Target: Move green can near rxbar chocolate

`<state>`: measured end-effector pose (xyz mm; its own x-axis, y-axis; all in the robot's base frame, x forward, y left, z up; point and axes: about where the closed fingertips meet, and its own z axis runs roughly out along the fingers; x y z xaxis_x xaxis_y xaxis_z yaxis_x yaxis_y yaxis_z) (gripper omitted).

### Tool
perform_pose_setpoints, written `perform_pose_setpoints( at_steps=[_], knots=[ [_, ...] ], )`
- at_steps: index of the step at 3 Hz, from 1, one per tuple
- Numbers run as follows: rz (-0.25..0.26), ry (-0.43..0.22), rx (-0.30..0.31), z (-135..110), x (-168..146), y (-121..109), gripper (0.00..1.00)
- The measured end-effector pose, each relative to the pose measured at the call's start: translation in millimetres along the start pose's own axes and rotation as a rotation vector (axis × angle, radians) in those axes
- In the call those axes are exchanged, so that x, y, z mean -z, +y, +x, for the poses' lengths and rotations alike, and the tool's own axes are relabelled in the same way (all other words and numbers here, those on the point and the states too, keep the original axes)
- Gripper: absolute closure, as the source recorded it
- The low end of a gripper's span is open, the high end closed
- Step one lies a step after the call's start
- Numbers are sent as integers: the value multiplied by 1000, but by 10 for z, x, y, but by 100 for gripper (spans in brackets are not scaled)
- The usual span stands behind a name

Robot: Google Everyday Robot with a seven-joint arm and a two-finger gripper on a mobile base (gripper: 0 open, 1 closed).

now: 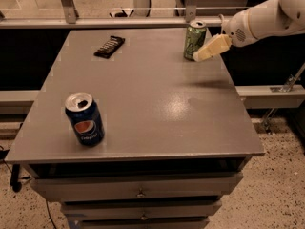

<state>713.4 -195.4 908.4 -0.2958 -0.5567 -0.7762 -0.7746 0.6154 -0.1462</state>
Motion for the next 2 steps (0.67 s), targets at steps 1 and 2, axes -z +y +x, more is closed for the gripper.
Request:
perform_pose_setpoints(
  at_steps=[1, 2],
  knots=[
    [9, -122, -58, -82, -157, -162, 0],
    [23, -207, -74, -157, -328, -316, 0]
  ],
)
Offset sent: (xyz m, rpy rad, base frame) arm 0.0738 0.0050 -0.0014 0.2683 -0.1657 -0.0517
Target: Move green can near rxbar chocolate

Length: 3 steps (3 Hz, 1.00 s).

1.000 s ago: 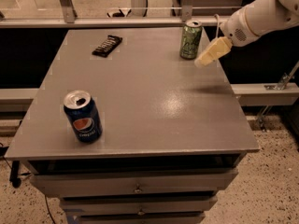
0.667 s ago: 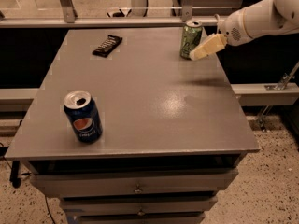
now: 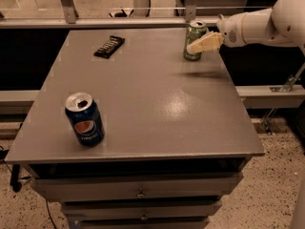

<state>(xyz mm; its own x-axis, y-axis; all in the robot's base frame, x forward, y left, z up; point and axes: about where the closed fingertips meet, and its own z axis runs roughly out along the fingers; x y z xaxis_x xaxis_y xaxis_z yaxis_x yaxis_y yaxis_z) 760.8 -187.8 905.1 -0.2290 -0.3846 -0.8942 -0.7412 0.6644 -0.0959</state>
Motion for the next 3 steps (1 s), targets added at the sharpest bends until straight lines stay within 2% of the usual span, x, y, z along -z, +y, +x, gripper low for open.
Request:
perform_pose_setpoints(
  at_steps=[1, 2, 3],
  knots=[
    [2, -40, 4, -6, -132, -78, 17],
    [1, -70, 7, -12, -199, -100, 41],
    [-24, -106, -20, -66, -207, -17, 64]
  ],
)
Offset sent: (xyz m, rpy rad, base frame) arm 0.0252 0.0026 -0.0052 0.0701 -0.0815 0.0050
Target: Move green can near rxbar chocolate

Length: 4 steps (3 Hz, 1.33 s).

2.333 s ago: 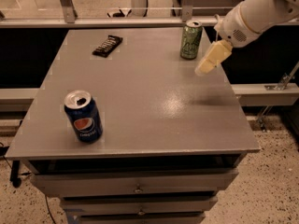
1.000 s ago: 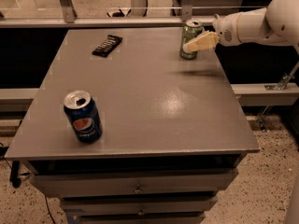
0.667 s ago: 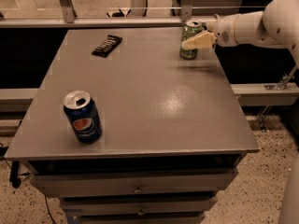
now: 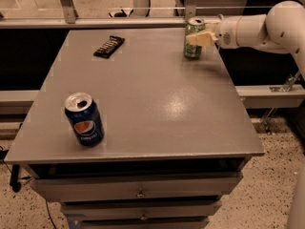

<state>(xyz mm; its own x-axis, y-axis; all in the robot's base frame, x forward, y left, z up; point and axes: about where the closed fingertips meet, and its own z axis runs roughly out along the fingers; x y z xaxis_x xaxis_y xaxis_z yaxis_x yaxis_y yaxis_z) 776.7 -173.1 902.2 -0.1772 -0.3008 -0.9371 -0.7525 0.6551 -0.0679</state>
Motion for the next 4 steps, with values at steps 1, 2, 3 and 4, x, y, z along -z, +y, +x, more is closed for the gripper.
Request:
perform_pose_setpoints(
  at_steps=[1, 2, 3, 4],
  knots=[
    [-62, -76, -17, -218, -47, 320, 87],
    [-155, -154, 10, -572, -228, 877, 100],
    [-255, -204, 73, -914, -534, 1557, 100],
    [-256, -204, 73, -915, -536, 1560, 100]
  ],
)
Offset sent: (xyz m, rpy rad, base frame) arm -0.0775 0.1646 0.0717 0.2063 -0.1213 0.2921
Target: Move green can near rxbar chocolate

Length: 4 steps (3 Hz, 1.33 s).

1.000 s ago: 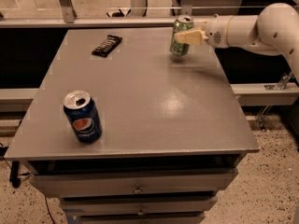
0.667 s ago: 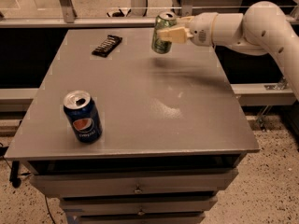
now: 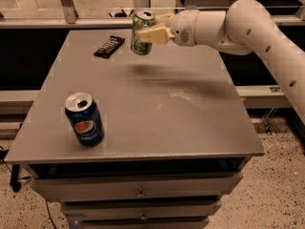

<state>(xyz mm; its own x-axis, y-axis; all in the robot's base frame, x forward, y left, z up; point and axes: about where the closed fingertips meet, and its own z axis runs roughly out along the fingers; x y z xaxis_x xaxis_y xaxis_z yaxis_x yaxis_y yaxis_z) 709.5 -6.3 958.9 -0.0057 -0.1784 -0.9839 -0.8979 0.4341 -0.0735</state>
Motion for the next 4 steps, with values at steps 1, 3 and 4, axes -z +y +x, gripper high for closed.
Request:
perform_pose_setpoints(
  at_steps=[1, 3, 4],
  knots=[
    [32, -26, 12, -71, -26, -60, 100],
    [47, 8, 110, -197, -524, -536, 100],
    [2, 44, 129, -196, -829, -541, 100]
  ],
)
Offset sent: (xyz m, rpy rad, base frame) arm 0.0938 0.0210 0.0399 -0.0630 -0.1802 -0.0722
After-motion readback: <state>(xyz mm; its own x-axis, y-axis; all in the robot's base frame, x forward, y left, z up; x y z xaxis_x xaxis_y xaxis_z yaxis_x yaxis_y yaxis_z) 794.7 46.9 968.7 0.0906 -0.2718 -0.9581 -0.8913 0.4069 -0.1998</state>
